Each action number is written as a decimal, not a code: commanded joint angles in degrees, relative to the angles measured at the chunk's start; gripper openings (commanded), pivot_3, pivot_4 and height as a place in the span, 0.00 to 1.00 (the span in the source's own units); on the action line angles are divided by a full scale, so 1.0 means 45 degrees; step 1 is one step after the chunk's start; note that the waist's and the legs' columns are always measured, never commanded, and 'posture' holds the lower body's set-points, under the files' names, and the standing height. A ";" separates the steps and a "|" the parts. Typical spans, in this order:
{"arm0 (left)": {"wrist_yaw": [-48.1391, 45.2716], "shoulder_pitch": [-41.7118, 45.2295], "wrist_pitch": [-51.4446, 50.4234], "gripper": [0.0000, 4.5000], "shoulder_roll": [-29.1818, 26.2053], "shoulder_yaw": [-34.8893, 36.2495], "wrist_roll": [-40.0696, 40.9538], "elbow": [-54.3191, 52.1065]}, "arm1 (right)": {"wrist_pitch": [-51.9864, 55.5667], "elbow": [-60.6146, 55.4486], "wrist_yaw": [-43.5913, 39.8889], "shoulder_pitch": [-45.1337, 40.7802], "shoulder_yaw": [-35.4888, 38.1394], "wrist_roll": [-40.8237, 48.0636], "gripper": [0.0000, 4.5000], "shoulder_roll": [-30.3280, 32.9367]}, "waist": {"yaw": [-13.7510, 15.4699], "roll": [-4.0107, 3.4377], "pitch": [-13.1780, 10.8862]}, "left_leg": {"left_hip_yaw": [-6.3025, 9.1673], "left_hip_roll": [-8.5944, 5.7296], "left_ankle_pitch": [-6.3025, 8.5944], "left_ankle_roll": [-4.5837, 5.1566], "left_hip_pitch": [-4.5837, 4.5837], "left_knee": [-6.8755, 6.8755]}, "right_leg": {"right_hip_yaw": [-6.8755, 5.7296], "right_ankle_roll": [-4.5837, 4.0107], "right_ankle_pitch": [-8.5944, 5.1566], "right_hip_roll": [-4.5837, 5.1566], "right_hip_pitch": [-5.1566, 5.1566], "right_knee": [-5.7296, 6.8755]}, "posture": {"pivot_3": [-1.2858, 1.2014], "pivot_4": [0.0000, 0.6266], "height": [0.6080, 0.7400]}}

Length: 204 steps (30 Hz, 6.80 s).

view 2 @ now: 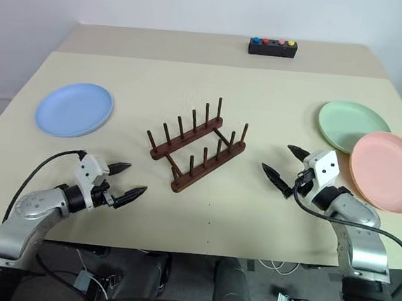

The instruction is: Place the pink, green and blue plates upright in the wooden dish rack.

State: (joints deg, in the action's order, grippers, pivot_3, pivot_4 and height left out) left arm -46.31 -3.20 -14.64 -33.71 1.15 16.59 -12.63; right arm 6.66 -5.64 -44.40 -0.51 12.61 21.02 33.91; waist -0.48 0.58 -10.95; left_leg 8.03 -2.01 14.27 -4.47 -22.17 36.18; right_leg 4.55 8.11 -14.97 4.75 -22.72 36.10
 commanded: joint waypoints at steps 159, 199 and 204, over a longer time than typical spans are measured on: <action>-0.2791 0.6687 0.3328 0.00 0.5015 -0.4260 -0.1532 0.5922 | 0.2474 -0.2575 0.3121 0.1905 0.3152 -0.3429 0.98 0.2129 | -0.0068 -0.0030 0.0022 | -0.0002 -0.0008 0.0004 0.0007 0.0074 -0.0009 | 0.0011 0.0063 0.0003 -0.0004 0.0067 0.0000 | 0.52 0.24 1.00; -0.3324 0.6584 0.3193 0.00 0.4355 -0.4197 -0.1144 0.4836 | 0.0590 -0.2952 0.4172 0.0662 0.2897 -0.5082 0.02 0.3343 | -0.0113 -0.0035 0.0021 | -0.0006 -0.0008 0.0004 0.0008 0.0044 -0.0006 | 0.0012 0.0063 0.0001 -0.0004 0.0042 -0.0010 | 0.52 0.24 1.00; -0.3288 0.6737 0.3374 0.00 0.4428 -0.4195 -0.1181 0.5107 | 0.0769 -0.3521 0.1897 -0.2267 0.2389 -0.1488 0.02 0.3235 | -0.0132 -0.0026 0.0015 | -0.0004 -0.0006 0.0004 0.0008 0.0042 -0.0005 | 0.0011 0.0065 0.0002 -0.0004 0.0042 -0.0011 | 0.52 0.24 1.00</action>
State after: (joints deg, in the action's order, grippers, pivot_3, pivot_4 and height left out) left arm -61.16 26.26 -0.63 -14.00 -17.78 11.38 11.04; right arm 9.89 -19.33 -33.24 -7.84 22.51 8.70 48.08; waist -1.08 0.46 -10.89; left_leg 8.03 -2.03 14.29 -4.44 -21.99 36.15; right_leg 4.59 8.40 -14.95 4.73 -22.53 36.05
